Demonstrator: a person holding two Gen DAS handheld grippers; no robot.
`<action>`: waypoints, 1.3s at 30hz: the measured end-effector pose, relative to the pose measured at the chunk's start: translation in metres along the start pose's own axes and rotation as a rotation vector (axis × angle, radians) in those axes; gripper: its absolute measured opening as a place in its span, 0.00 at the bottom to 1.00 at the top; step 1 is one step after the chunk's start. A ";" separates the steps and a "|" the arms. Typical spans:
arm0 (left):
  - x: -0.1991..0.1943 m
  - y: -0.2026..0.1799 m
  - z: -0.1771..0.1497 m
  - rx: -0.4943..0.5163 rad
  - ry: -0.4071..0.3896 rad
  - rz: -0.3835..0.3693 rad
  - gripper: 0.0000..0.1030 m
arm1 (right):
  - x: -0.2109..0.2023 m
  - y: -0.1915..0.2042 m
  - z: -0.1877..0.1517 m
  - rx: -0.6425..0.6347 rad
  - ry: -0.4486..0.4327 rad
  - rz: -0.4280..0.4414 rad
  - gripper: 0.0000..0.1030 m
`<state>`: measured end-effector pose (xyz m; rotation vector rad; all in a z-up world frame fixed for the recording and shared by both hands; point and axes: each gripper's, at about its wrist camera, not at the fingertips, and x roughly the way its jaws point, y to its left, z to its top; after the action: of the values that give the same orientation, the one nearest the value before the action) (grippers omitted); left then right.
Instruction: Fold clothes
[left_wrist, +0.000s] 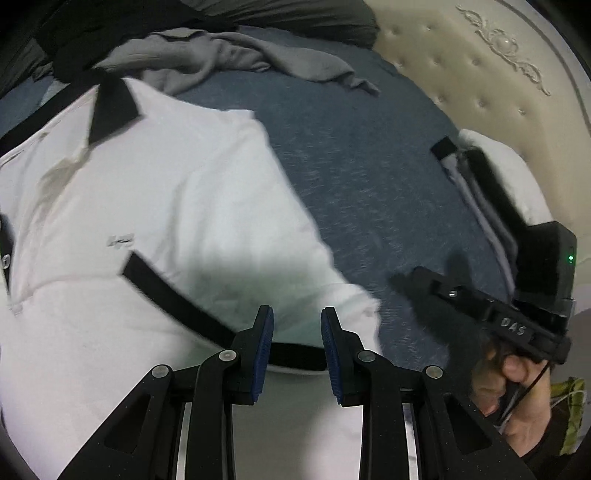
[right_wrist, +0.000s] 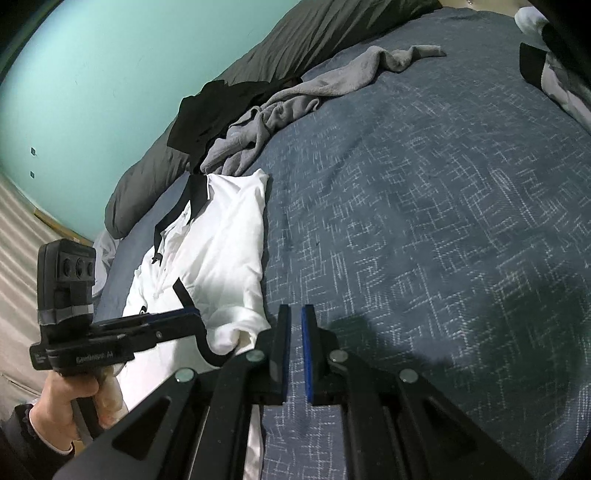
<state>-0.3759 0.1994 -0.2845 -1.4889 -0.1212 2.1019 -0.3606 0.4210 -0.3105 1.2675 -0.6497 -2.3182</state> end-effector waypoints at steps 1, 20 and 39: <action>0.005 -0.006 -0.001 0.011 0.011 -0.002 0.28 | -0.001 0.000 0.000 0.002 -0.001 0.000 0.05; 0.013 -0.002 -0.009 -0.024 0.005 -0.002 0.29 | -0.004 -0.003 0.001 0.024 -0.005 0.016 0.05; -0.023 0.091 -0.010 -0.264 -0.167 0.074 0.29 | 0.002 -0.001 0.001 0.021 0.006 0.009 0.05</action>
<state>-0.3971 0.1092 -0.3034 -1.4810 -0.4268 2.3412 -0.3628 0.4216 -0.3117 1.2781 -0.6773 -2.3049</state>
